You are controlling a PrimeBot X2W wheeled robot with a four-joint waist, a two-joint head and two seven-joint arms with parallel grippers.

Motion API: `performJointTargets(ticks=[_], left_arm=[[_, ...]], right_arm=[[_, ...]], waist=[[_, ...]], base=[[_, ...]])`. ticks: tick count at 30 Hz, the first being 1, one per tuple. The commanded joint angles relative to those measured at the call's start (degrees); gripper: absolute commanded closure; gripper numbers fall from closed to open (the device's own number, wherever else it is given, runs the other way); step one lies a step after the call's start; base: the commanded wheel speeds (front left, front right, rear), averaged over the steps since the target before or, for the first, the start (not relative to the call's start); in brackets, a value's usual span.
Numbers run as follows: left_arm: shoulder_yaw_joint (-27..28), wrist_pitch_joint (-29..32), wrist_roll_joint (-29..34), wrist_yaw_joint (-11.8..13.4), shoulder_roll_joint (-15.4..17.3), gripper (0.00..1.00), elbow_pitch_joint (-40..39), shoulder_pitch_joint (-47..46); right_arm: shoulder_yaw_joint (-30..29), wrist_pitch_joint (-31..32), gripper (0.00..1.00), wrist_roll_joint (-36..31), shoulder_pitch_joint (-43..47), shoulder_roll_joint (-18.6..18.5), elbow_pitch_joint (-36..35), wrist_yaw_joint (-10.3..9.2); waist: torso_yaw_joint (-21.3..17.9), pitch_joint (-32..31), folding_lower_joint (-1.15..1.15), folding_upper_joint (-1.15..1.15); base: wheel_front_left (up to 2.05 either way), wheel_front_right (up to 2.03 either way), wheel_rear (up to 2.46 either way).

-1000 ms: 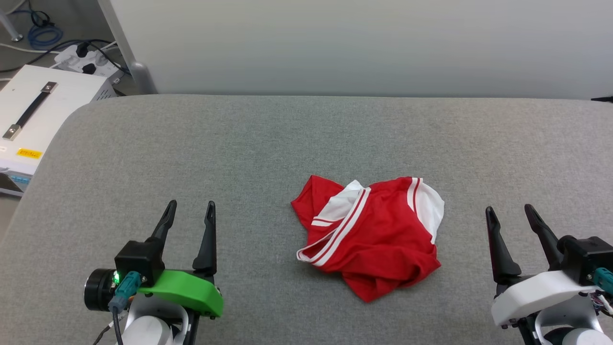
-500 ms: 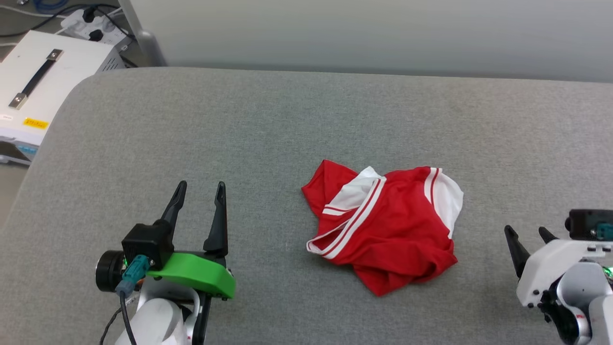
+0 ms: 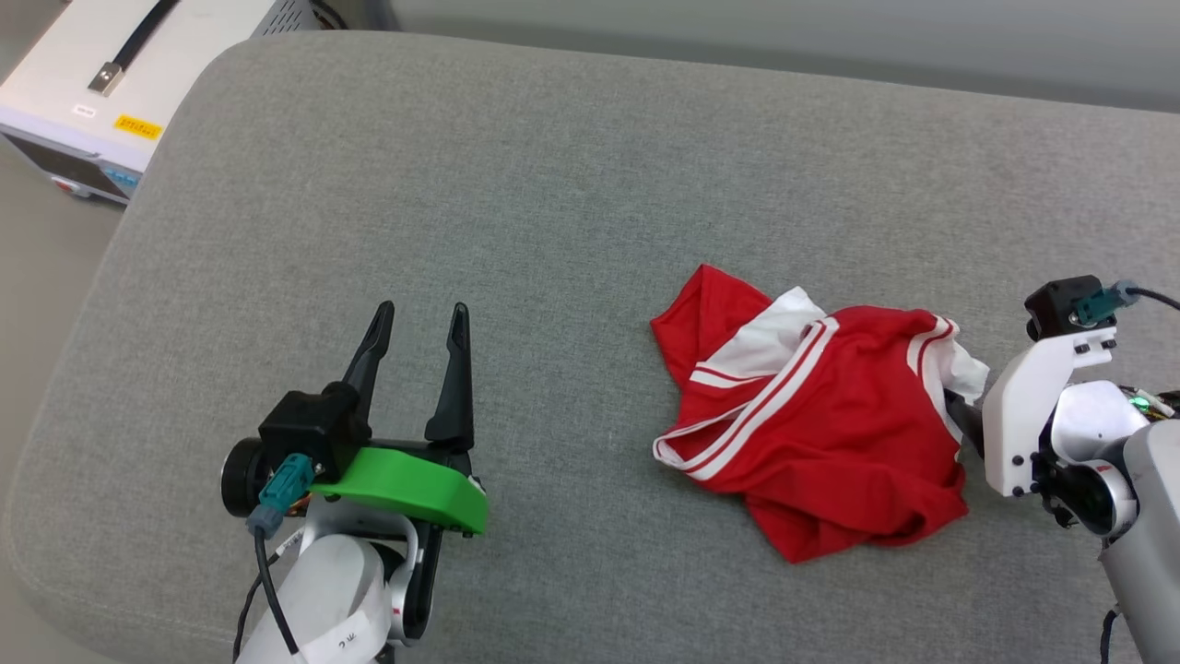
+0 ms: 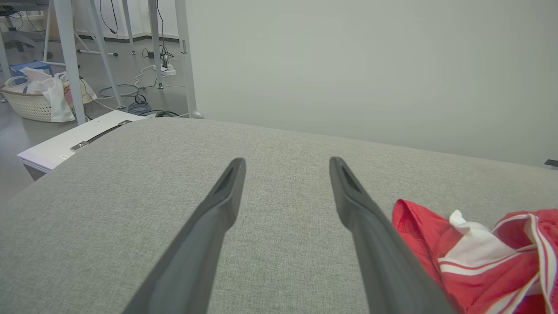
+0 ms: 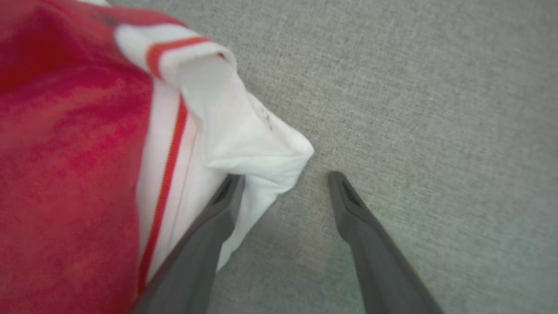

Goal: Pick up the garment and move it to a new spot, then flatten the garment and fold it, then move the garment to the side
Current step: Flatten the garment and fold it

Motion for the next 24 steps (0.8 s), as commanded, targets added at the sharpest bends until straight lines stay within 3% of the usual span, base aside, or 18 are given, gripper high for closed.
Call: performJointTargets(ticks=[1,5,6,7,8,11,17,24], left_arm=[[0.51,-0.32,0.60,-0.49,-0.62,0.00,0.26,-0.90],[1.81,-0.32,1.61,-1.58,-2.04,0.00,1.09,-0.74],[2.16,-0.32,1.84,-1.86,-2.41,0.00,1.32,-0.62],[2.42,-0.32,2.06,-2.07,-2.65,0.00,1.51,-0.54],[2.81,-0.32,2.33,-2.32,-2.90,0.00,1.69,-0.44],[3.84,-0.32,2.96,-2.86,-3.33,0.00,2.22,-0.13],[5.40,-0.32,4.14,-3.76,-3.41,0.00,3.45,0.63],[6.38,-0.32,4.75,-4.33,-3.02,0.00,4.19,2.10]], right_arm=[[1.35,1.24,0.00,1.09,-0.90,-0.41,1.66,-0.02],[5.33,6.71,0.00,3.55,-0.30,-0.89,6.26,-0.02],[6.01,8.25,0.54,4.35,0.12,-0.80,7.12,-0.02],[6.32,9.11,0.67,5.09,0.36,-0.70,7.49,-0.02],[6.63,9.74,1.00,5.81,0.52,-0.60,7.64,-0.02],[6.96,9.05,1.00,6.41,-0.12,-0.98,6.67,-0.02],[2.64,1.68,1.00,4.96,-2.98,-2.17,0.12,-0.02],[-7.81,-1.63,1.00,0.23,3.33,-1.79,-12.28,-0.02]], waist=[[1.91,2.06,0.00,0.00],[2.27,2.46,0.00,0.00],[2.28,2.47,0.00,0.00],[2.26,2.47,0.00,0.00],[2.12,2.41,0.00,0.00],[1.34,1.90,0.00,0.00],[-1.18,-0.75,0.00,0.00],[-4.35,-3.89,0.00,0.00]], base=[[0.00,0.00,0.00],[0.00,0.00,0.00],[0.00,0.00,0.00],[0.00,0.00,0.00],[0.00,0.00,0.00],[0.00,0.00,0.00],[0.00,0.00,0.00],[0.00,0.00,0.00]])
